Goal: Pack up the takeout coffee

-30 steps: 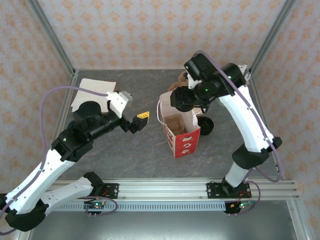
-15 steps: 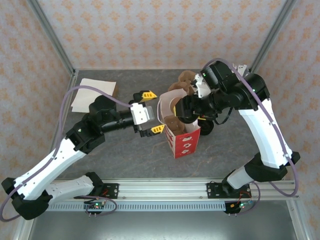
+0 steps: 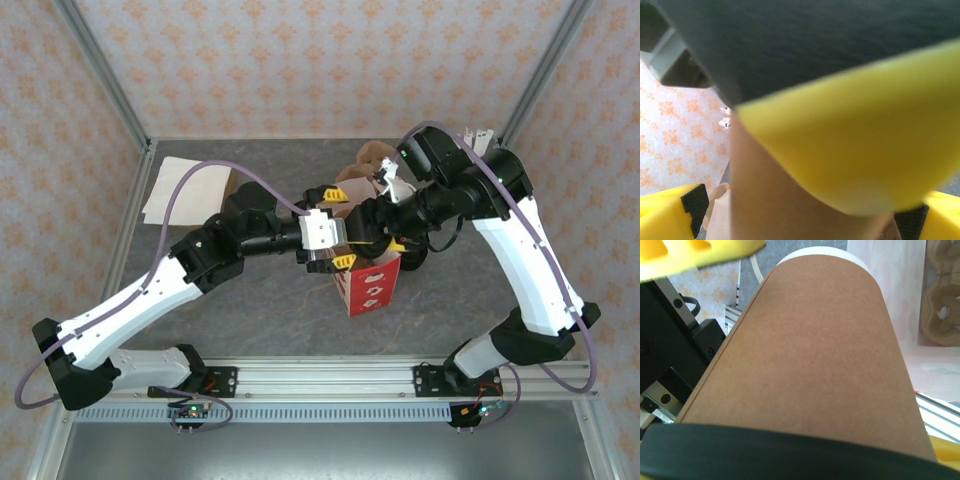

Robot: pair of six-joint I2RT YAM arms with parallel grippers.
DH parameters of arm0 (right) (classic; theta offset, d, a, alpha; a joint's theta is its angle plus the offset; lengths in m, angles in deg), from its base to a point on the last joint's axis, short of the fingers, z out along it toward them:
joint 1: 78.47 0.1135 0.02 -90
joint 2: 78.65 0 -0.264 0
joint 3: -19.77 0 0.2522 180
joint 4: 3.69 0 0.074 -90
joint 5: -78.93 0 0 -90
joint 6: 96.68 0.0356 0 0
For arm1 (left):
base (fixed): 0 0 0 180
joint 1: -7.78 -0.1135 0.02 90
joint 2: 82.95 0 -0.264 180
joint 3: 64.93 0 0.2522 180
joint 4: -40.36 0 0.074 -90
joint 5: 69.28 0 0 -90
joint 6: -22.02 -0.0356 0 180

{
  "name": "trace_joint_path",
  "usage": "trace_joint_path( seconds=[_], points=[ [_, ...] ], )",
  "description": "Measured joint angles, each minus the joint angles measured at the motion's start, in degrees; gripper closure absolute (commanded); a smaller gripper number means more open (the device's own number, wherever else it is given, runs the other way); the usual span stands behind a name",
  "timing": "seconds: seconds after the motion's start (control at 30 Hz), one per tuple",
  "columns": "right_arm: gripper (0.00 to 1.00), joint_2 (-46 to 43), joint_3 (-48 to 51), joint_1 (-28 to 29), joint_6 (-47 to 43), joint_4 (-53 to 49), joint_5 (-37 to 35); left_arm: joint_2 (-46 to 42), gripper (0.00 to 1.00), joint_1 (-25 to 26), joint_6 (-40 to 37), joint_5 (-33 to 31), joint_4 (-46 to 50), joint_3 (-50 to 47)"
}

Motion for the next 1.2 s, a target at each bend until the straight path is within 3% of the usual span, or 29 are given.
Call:
trace_joint_path(
  seconds=[0.4, 0.67, 1.2],
  points=[
    [0.25, -1.9, 2.6, -0.6, 1.3, 1.7, 1.8, 0.9, 0.17, 0.9, 0.2, -0.1, 0.2, 0.1],
    [0.24, -2.4, 3.0, -0.6, 2.2, 2.5, 2.3, -0.3, 0.33, 0.8, 1.1, -0.2, -0.7, -1.0],
    [0.09, -3.5, 2.9, -0.5, 5.2, 7.0, -3.3, -0.6, 0.36, 0.9, 5.3, -4.4, -4.4, -2.5]
  ],
)
